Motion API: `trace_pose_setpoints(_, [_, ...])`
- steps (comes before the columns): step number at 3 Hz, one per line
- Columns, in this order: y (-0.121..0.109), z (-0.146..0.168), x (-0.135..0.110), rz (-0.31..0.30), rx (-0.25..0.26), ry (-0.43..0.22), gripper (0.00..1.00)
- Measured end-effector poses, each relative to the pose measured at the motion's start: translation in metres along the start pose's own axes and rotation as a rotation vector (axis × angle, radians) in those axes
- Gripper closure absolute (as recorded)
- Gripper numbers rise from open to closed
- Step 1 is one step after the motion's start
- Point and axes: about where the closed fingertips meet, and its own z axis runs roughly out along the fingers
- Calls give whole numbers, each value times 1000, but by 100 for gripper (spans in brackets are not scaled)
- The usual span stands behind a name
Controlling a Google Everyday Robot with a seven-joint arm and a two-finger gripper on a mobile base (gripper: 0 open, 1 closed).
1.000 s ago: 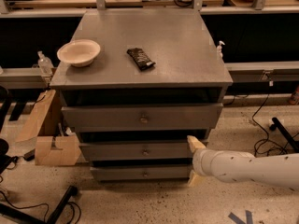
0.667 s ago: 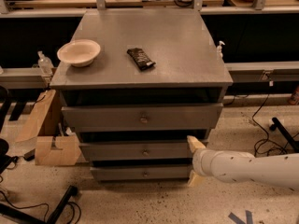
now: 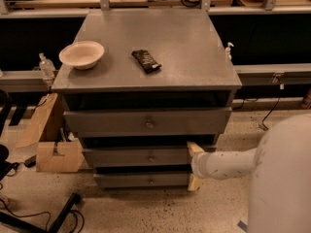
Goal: Open middle drawer
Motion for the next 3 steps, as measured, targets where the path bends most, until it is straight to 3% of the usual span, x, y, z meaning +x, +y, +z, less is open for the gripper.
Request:
trace_pose_setpoints(1, [-9, 29, -1, -26, -35, 18, 0])
trace_pose_setpoints(2, [-16, 46, -2, -56, -60, 37, 10])
trace_pose_setpoints(3, [-21, 56, -6, -93, -89, 52, 34])
